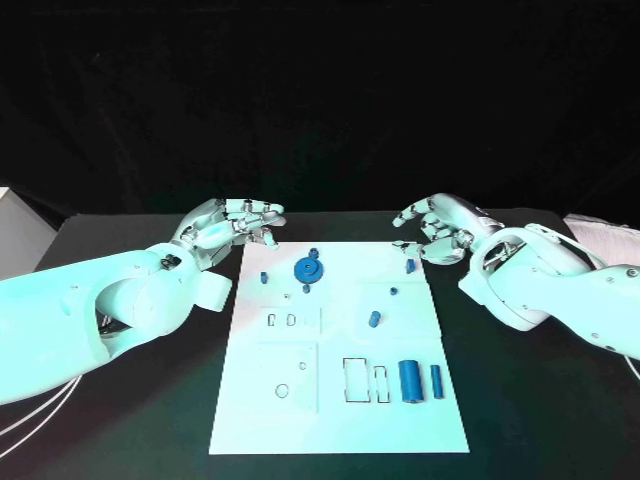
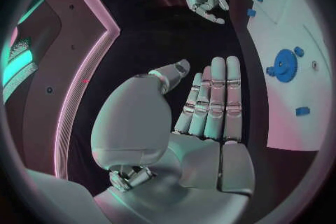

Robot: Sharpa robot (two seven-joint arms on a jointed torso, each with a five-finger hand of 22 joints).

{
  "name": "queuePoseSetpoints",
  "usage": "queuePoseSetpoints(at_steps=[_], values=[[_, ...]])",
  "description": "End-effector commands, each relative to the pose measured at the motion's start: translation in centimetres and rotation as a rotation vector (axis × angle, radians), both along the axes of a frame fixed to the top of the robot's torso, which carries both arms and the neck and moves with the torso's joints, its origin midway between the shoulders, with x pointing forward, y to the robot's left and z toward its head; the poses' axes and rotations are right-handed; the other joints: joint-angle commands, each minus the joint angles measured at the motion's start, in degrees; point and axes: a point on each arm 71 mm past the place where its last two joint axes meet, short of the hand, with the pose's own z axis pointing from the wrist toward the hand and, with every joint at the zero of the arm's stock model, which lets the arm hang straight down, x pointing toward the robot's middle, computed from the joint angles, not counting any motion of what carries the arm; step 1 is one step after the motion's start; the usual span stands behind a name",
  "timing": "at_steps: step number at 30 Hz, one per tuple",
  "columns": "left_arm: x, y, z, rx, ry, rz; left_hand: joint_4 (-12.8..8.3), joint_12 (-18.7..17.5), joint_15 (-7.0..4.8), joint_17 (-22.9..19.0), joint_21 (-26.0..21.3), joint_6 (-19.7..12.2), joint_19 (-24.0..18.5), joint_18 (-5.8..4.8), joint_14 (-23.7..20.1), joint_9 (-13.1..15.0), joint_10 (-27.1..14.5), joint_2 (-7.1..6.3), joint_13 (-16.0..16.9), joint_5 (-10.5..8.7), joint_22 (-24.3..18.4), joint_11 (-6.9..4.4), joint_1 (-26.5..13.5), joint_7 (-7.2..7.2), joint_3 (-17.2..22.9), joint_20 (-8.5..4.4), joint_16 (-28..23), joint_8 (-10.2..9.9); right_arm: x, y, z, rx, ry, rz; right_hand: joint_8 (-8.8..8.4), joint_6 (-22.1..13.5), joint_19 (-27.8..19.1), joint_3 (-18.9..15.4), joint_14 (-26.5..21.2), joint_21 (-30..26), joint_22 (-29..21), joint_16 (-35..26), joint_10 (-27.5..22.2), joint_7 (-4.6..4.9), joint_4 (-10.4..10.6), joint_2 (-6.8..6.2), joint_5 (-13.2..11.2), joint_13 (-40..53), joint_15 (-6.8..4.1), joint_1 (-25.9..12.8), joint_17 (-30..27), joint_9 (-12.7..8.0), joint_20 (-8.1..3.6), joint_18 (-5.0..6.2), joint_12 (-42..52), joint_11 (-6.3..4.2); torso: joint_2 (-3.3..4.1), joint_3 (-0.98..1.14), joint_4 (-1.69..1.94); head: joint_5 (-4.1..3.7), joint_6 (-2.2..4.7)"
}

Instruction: Assemble the parts on the task board

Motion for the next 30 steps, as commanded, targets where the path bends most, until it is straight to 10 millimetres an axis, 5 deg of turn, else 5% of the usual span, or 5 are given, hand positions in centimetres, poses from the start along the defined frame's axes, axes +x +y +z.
queuePoseSetpoints(at_steps=[1,8,13,25,30], values=[[0.0,-0.3,0.1,-0.012,-0.004,-0.024,-0.01,-0.18,-0.10,0.06,0.18,-0.40,-0.27,0.18,-0.39,0.05,-0.35,0.28,0.08,0.17,0.05,-0.15,-0.28,0.10,0.21,0.04,0.27,-0.33,0.1,-1.2,-0.6,0.005,0.087,0.043,-0.15,0.47,3.91,0.48,6.08,0.13,11.77,0.35,2.14,-0.09,-0.15,-0.20,-0.77,11.09,-0.08,0.77,15.08,-0.11,-0.06,-0.24,-0.23,-0.19,-0.35,0.36,-0.63,-0.19,-0.08],[0.0,-0.4,0.0,-0.014,-0.002,-0.031,-0.01,-0.18,-0.10,0.06,0.18,-0.40,-0.27,0.18,-0.39,0.05,-0.35,0.28,0.08,0.17,0.05,-0.15,-0.28,0.10,0.21,0.04,0.27,-0.33,0.9,-3.8,-1.4,-0.042,0.097,0.023,-0.35,0.18,3.93,0.51,6.08,0.15,11.83,0.35,2.03,-0.11,-0.93,-1.12,-1.98,10.98,-0.09,1.68,15.08,-0.24,-0.07,-0.26,-0.33,-0.20,-0.32,0.72,-1.00,-0.85,-0.04],[0.0,-0.5,0.0,-0.016,-0.001,-0.036,-0.01,-0.18,-0.10,0.06,0.18,-0.40,-0.27,0.18,-0.39,0.05,-0.35,0.28,0.08,0.17,0.05,-0.15,-0.28,0.10,0.21,0.04,0.27,-0.33,1.2,-4.8,-2.8,-0.083,0.101,0.012,-0.81,-0.61,3.90,0.03,6.08,0.08,11.79,0.35,1.71,0.00,-1.22,-1.43,-3.39,10.68,-0.03,2.16,15.08,-0.46,-0.04,-0.24,-0.57,-0.10,-0.19,0.70,-0.75,-0.97,-0.11],[0.1,-0.4,-0.1,-0.015,-0.005,-0.033,-0.04,-0.17,-0.10,0.06,0.29,-0.39,-0.37,0.18,-0.42,0.07,-0.34,0.32,0.09,0.17,0.13,-0.15,-0.28,0.09,0.25,0.05,0.31,-0.32,2.2,-4.0,-5.5,-0.135,0.105,0.007,-1.39,-1.64,3.87,-1.22,6.08,0.00,11.75,0.35,1.46,0.15,-1.20,-1.06,-4.04,10.44,0.13,2.92,15.08,-0.73,0.10,-0.23,-0.78,0.04,0.25,1.27,-0.45,-0.60,-0.18],[0.2,-0.5,-0.2,-0.014,-0.004,-0.034,-0.04,-0.17,-0.10,0.06,0.29,-0.39,-0.37,0.18,-0.42,0.07,-0.34,0.32,0.09,0.17,0.13,-0.15,-0.28,0.09,0.25,0.05,0.31,-0.32,2.5,-3.8,-5.8,-0.139,0.098,0.001,-1.11,-1.15,3.91,-1.07,6.08,0.07,11.82,0.35,1.63,0.11,-1.24,-0.63,-3.65,10.61,0.10,3.28,15.08,-0.64,0.10,-0.24,-0.65,0.01,0.37,1.31,-0.45,-0.78,-0.27]])
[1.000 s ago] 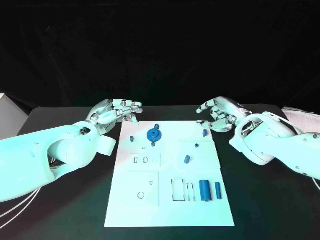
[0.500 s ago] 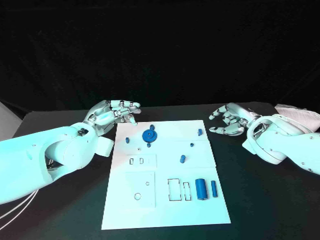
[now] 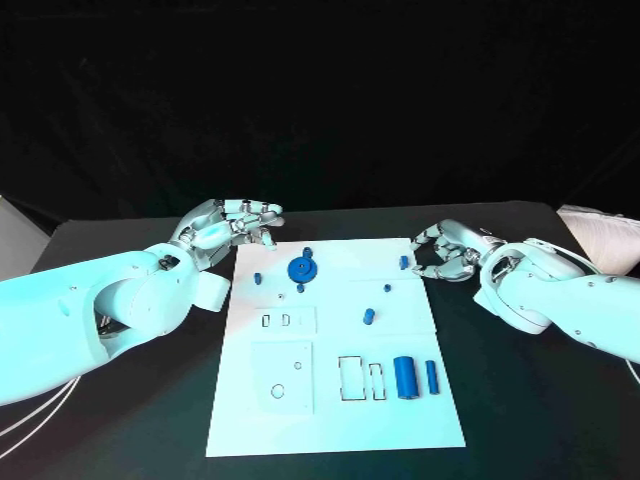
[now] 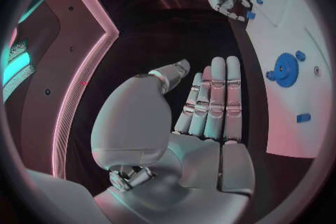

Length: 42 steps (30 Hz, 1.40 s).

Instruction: Assemble the parts on the task board

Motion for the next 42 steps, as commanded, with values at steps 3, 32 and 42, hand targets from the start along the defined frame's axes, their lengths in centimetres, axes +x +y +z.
queuePoseSetpoints(at_steps=[3,32,42], values=[[0.0,-0.3,0.1,-0.011,-0.008,-0.022,-0.04,-0.17,-0.10,0.07,0.29,-0.39,-0.38,0.18,-0.42,0.09,-0.34,0.32,0.09,0.16,0.06,-0.15,-0.28,0.09,0.25,0.05,0.32,-0.32,0.1,0.5,-0.2,-0.024,-0.015,0.030,0.34,0.45,3.99,-0.19,6.08,0.19,11.95,0.35,1.83,-0.13,0.04,0.31,0.54,10.82,0.10,0.49,15.09,0.12,0.09,-0.27,0.14,0.00,0.17,0.09,0.01,0.02,-0.11],[-0.1,0.0,0.1,-0.006,-0.004,-0.017,-0.07,-0.17,-0.10,0.07,0.44,-0.40,-0.50,0.19,-0.45,0.10,-0.36,0.36,0.08,0.17,0.17,-0.13,-0.29,0.14,0.29,0.06,0.37,-0.33,0.1,2.2,-1.4,-0.014,-0.007,0.053,3.32,5.67,4.19,4.61,6.08,0.43,12.28,0.35,3.00,-1.59,-0.60,2.08,0.91,11.92,-1.06,0.84,15.09,0.86,-0.88,-0.35,0.95,-1.30,0.21,0.23,-0.07,0.41,-0.83],[-0.1,0.1,0.1,-0.005,-0.003,-0.016,-0.08,-0.18,-0.07,0.07,0.57,-0.45,-0.62,0.19,-0.48,0.11,-0.41,0.36,0.08,0.17,0.26,-0.08,-0.35,0.22,0.30,0.08,0.42,-0.36,0.2,2.0,-1.1,-0.007,-0.044,0.033,5.53,7.78,4.35,8.94,6.08,0.65,12.54,0.35,3.41,-2.65,-2.09,3.49,-1.86,12.31,-1.98,0.50,15.09,1.56,-1.75,-0.42,1.21,-2.27,0.21,0.23,0.04,0.28,-0.84]])
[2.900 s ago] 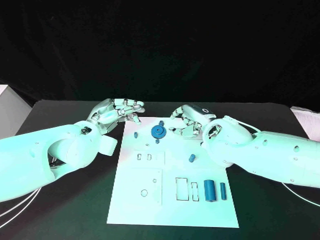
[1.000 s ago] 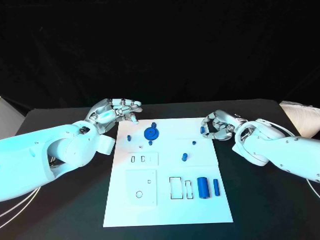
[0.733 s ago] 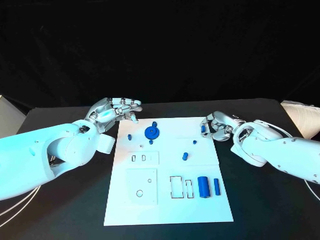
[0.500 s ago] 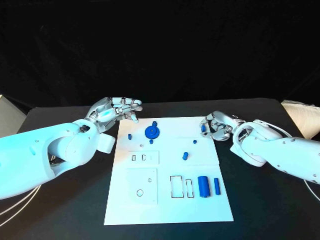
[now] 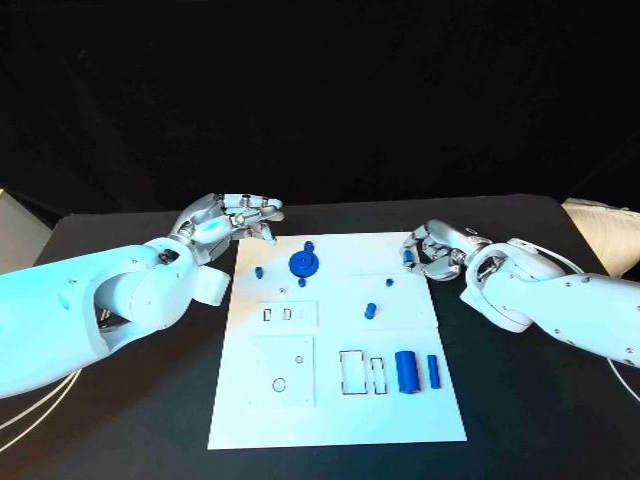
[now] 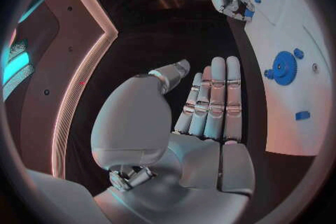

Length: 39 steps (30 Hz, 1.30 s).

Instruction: Assemble the parts on the task board

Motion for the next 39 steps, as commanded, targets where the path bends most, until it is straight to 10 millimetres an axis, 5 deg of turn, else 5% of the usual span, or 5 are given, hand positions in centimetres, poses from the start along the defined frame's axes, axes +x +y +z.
queuePoseSetpoints(at_steps=[1,8,18,27,39], values=[[-0.1,-0.2,0.1,-0.007,-0.004,-0.018,-0.08,-0.18,-0.07,0.08,0.31,-0.24,-0.42,0.18,-0.48,0.08,-0.41,0.36,0.08,0.17,0.05,-0.08,-0.35,0.00,0.30,-0.12,0.20,-0.36,0.0,-0.1,0.2,-0.002,-0.034,-0.001,0.58,0.55,4.36,0.87,5.98,0.24,12.53,0.36,3.46,-0.09,-0.27,0.84,-0.66,12.38,-0.47,0.05,15.05,0.27,-0.34,-0.43,0.28,-0.46,0.00,-0.01,0.03,-0.01,0.04],[0.0,-0.2,0.1,-0.006,-0.003,-0.017,-0.08,-0.18,-0.07,0.08,0.31,-0.24,-0.42,0.18,-0.48,0.08,-0.41,0.36,0.08,0.17,0.05,-0.08,-0.35,0.00,0.30,-0.12,0.20,-0.36,-0.3,0.1,0.4,0.012,-0.047,-0.006,1.47,0.99,4.55,1.87,5.98,0.57,12.83,0.36,3.75,-0.37,-0.90,1.31,-1.06,12.66,-0.71,-0.38,15.05,0.65,-0.57,-0.52,0.50,-0.71,0.00,-0.04,-0.04,0.13,0.07],[0.0,-0.1,0.1,-0.004,-0.002,-0.013,-0.08,-0.18,-0.07,0.08,0.31,-0.24,-0.42,0.18,-0.48,0.08,-0.41,0.36,0.08,0.17,0.05,-0.08,-0.35,0.00,0.30,-0.12,0.20,-0.36,-1.2,2.0,2.6,0.072,0.022,-0.028,2.76,0.48,5.18,3.24,5.98,1.68,13.81,0.36,2.86,-0.41,-2.54,1.33,-3.31,11.76,-0.68,-1.10,15.05,1.25,-0.65,-0.85,-0.31,-0.81,-0.39,-0.50,-0.11,0.09,0.15],[0.3,-0.5,-0.1,-0.003,0.002,-0.017,-0.10,-0.18,-0.04,0.07,0.44,-0.26,-0.54,0.18,-0.52,0.09,-0.43,0.41,0.08,0.17,0.14,-0.06,-0.36,0.02,0.34,-0.10,0.23,-0.38,-2.9,8.6,4.4,0.091,0.063,0.036,3.33,0.45,5.54,3.35,5.98,2.33,14.36,0.36,2.98,-0.53,-2.49,1.45,-3.97,11.87,-0.71,-2.10,15.05,1.49,-0.66,-1.03,-0.24,-0.87,-1.26,-1.35,-0.07,0.56,-0.52],[0.6,-0.1,-0.1,0.002,-0.002,-0.001,-0.10,-0.18,-0.04,0.07,0.44,-0.26,-0.54,0.18,-0.52,0.09,-0.43,0.41,0.08,0.17,0.14,-0.06,-0.36,0.02,0.34,-0.10,0.23,-0.38,-6.2,16.8,2.3,0.008,0.061,0.138,3.97,0.15,5.69,3.03,5.98,2.59,14.59,0.36,2.94,-0.69,-2.13,0.99,-4.66,11.80,-0.83,-3.90,15.05,1.72,-0.75,-1.10,-0.33,-1.00,-1.74,-1.99,0.25,1.00,-1.58]])
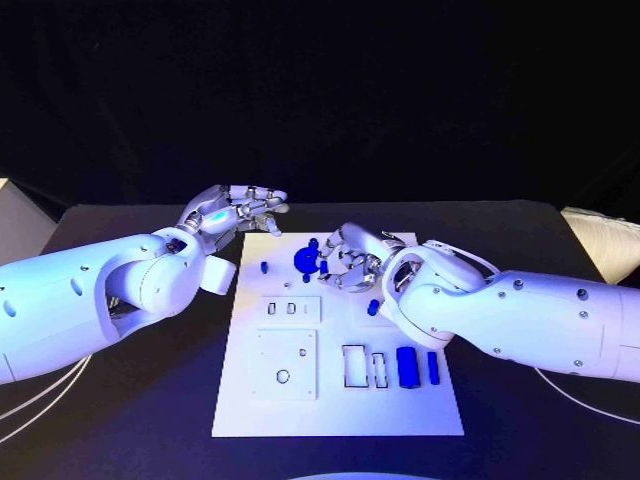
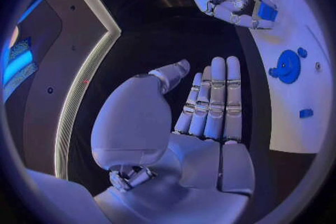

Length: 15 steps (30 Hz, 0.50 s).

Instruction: Assemble the parts on the task board

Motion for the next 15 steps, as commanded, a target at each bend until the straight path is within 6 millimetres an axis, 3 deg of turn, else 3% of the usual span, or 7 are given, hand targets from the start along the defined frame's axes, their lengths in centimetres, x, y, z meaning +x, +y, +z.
queuePoseSetpoints(at_steps=[1,5,11,15], values=[[0.0,0.0,0.1,-0.005,-0.007,-0.008,-0.10,-0.17,-0.04,0.07,0.21,-0.27,-0.33,0.18,-0.52,0.06,-0.43,0.41,0.08,0.16,0.05,-0.06,-0.36,0.03,0.34,0.11,0.24,-0.38,-0.6,0.9,-0.6,-0.081,-0.034,-0.017,1.24,-0.16,5.69,-0.10,5.98,0.13,14.61,0.36,3.13,-0.15,0.23,-0.09,-0.22,11.77,-0.43,-0.65,15.07,1.21,-0.35,-1.10,-0.23,-0.40,-0.17,-0.27,0.12,0.39,-0.48],[0.0,0.2,0.1,-0.004,-0.008,-0.004,-0.10,-0.17,-0.04,0.07,0.21,-0.27,-0.33,0.18,-0.52,0.06,-0.43,0.41,0.08,0.16,0.05,-0.06,-0.36,0.03,0.34,0.11,0.24,-0.38,-1.6,2.4,-1.3,-0.104,-0.034,0.005,1.29,-0.16,5.68,-0.12,5.98,0.10,14.58,0.36,3.15,-0.17,0.24,-0.14,-0.21,11.79,-0.44,-0.75,15.07,1.22,-0.36,-1.09,-0.22,-0.42,-0.12,-0.24,0.07,0.77,-0.75],[0.0,0.2,0.1,-0.004,-0.008,-0.004,-0.12,-0.15,-0.04,0.07,0.33,-0.24,-0.43,0.19,-0.54,0.08,-0.40,0.41,0.09,0.16,0.14,-0.07,-0.38,0.02,0.35,0.13,0.29,-0.37,-2.5,3.7,-1.7,-0.133,-0.040,0.030,1.75,-0.12,6.00,-0.48,5.98,0.69,15.08,0.36,3.32,-0.33,0.59,-0.73,-0.26,11.94,-0.56,-2.02,15.07,1.35,-0.46,-1.26,-0.11,-0.57,-0.02,-0.24,0.08,0.65,-1.05],[0.0,0.2,0.1,-0.004,-0.008,-0.005,-0.12,-0.15,-0.04,0.07,0.33,-0.24,-0.43,0.19,-0.54,0.08,-0.40,0.41,0.09,0.16,0.14,-0.07,-0.38,0.02,0.35,0.13,0.29,-0.37,-2.9,4.1,-2.0,-0.138,-0.058,0.036,1.84,-0.15,5.99,-0.56,5.98,0.67,15.06,0.36,3.36,-0.37,0.66,-0.88,-0.27,11.97,-0.60,-2.31,15.07,1.37,-0.50,-1.25,-0.09,-0.60,0.00,-0.12,0.09,0.79,-1.30]])
